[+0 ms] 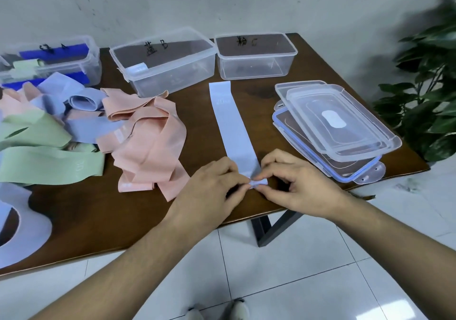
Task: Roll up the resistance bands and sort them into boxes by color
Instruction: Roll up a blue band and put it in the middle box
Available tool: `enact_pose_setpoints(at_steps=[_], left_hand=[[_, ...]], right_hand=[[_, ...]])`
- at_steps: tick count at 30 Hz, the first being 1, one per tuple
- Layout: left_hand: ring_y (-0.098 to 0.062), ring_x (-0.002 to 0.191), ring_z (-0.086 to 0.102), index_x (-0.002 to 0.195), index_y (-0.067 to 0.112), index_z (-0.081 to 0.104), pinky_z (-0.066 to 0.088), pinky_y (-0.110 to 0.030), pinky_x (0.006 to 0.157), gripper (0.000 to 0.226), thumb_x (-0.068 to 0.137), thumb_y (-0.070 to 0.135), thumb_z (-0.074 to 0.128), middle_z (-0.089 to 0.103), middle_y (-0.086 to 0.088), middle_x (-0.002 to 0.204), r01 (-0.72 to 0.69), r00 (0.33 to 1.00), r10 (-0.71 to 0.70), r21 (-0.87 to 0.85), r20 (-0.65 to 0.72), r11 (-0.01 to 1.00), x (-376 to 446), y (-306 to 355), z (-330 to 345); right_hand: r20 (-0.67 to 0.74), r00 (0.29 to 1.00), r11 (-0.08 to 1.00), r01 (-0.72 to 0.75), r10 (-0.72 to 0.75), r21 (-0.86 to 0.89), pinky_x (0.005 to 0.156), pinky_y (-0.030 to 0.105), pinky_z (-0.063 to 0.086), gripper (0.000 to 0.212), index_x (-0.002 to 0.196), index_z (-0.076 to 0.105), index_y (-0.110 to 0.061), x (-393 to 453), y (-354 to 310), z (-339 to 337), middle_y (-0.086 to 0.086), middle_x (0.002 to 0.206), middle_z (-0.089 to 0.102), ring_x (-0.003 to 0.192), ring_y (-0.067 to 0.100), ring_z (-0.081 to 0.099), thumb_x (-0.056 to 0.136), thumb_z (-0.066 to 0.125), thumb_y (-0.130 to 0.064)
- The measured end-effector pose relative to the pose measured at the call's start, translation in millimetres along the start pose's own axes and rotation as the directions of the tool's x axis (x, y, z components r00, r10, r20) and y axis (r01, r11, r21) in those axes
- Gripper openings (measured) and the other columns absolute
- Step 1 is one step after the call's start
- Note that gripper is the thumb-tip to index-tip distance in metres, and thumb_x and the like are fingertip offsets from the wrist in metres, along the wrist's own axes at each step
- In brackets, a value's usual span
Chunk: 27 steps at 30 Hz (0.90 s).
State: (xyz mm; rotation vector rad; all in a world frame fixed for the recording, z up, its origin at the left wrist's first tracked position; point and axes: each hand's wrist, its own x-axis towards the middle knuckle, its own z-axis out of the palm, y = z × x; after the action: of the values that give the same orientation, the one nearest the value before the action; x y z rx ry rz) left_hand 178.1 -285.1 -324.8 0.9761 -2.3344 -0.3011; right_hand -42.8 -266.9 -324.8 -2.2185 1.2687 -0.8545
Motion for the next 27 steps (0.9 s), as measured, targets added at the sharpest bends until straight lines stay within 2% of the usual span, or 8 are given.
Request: enact_pose_setpoints(at_steps=[2, 4, 8, 11, 15, 19, 23, 27], left_hand=[[-0.013, 0.070, 0.054, 0.093, 0.018, 0.076, 0.049, -0.025, 0.067, 0.029, 0.088, 0.038, 0.054, 0.056, 0.004, 0.087, -0.015, 1.000, 0.015, 0.043, 0.000, 0.999, -0.9, 0.2, 0.7], [-0.014, 0.068, 0.053, 0.094, 0.017, 0.076, 0.051, -0.030, 0.064, 0.030, 0.086, 0.037, 0.055, 0.057, 0.004, 0.086, -0.019, 1.000, 0.019, 0.049, -0.012, 0.999, -1.4, -0.1, 1.0], [-0.014, 0.070, 0.052, 0.096, 0.017, 0.077, 0.048, -0.027, 0.066, 0.016, 0.087, 0.026, 0.065, 0.058, 0.006, 0.086, 0.032, 0.999, -0.032, 0.022, -0.025, 0.999, 0.2, -2.1, 1.5], [-0.014, 0.074, 0.054, 0.097, 0.018, 0.077, 0.047, -0.026, 0.069, 0.013, 0.088, 0.023, 0.069, 0.059, 0.006, 0.087, 0.060, 0.998, -0.059, 0.005, -0.018, 0.998, 0.4, -3.4, 1.7], [-0.015, 0.080, 0.056, 0.103, 0.020, 0.072, 0.048, -0.028, 0.072, 0.012, 0.092, 0.020, 0.066, 0.061, 0.007, 0.092, 0.048, 0.999, -0.048, -0.012, -0.008, 0.999, 1.9, -6.0, 1.2], [-0.017, 0.077, 0.055, 0.101, 0.021, 0.072, 0.048, -0.034, 0.068, 0.017, 0.094, 0.027, 0.058, 0.058, 0.006, 0.094, 0.048, 0.999, -0.048, 0.042, -0.003, 0.998, 1.8, -4.5, 1.8], [-0.016, 0.077, 0.053, 0.103, 0.025, 0.072, 0.040, -0.035, 0.073, 0.016, 0.089, 0.030, 0.068, 0.056, 0.007, 0.096, 0.094, 0.996, -0.094, 0.133, -0.003, 0.987, 1.4, -7.0, 4.5], [-0.015, 0.078, 0.055, 0.106, 0.026, 0.070, 0.044, -0.035, 0.074, 0.028, 0.091, 0.040, 0.050, 0.055, 0.008, 0.098, 0.137, 0.990, -0.139, 0.122, 0.001, 0.983, 1.9, -6.1, 3.6]], right_hand=[[0.007, 1.000, 1.000, -0.003, 0.004, -0.028, 0.074, 0.024, 0.047, 0.022, 0.106, 0.075, -0.017, -0.7, -1.8, -0.5, -0.010, 0.103, 0.054, 0.087, 0.015, 0.061, 0.090, 0.069, -0.030], [0.004, 1.000, 0.998, -0.010, 0.010, -0.056, 0.077, 0.016, 0.043, 0.024, 0.109, 0.075, -0.017, -1.0, -2.3, -1.4, -0.009, 0.103, 0.053, 0.089, 0.010, 0.060, 0.091, 0.066, -0.030], [-0.027, 1.000, 0.995, -0.018, 0.016, -0.102, 0.079, 0.012, 0.040, 0.022, 0.115, 0.074, -0.014, 0.1, -4.4, -0.9, -0.008, 0.103, 0.057, 0.090, 0.003, 0.059, 0.093, 0.070, -0.018], [-0.045, 0.999, 0.996, -0.031, 0.028, -0.086, 0.078, 0.009, 0.038, 0.014, 0.105, 0.075, -0.013, 2.1, -8.2, -2.0, -0.005, 0.100, 0.061, 0.085, -0.004, 0.057, 0.092, 0.070, -0.014], [-0.042, 0.994, 0.994, -0.102, 0.100, -0.048, 0.077, 0.015, 0.042, 0.012, 0.103, 0.076, -0.018, 6.5, -6.8, -0.5, -0.006, 0.098, 0.060, 0.084, 0.008, 0.060, 0.094, 0.069, -0.020], [-0.060, 0.992, 0.992, -0.114, 0.110, -0.056, 0.074, 0.014, 0.040, 0.015, 0.107, 0.076, -0.019, 8.4, -6.0, 0.1, -0.005, 0.093, 0.059, 0.079, 0.008, 0.058, 0.095, 0.068, -0.019], [-0.061, 0.997, 0.998, -0.045, 0.043, -0.045, 0.072, 0.012, 0.038, 0.022, 0.114, 0.072, -0.018, 6.5, -5.8, -0.3, -0.006, 0.097, 0.057, 0.078, 0.004, 0.055, 0.092, 0.071, -0.017], [-0.020, 0.997, 0.993, -0.072, 0.070, -0.089, 0.073, 0.015, 0.044, 0.025, 0.119, 0.071, -0.023, 5.0, -0.3, 1.2, -0.013, 0.104, 0.054, 0.086, 0.011, 0.060, 0.095, 0.067, -0.023]])
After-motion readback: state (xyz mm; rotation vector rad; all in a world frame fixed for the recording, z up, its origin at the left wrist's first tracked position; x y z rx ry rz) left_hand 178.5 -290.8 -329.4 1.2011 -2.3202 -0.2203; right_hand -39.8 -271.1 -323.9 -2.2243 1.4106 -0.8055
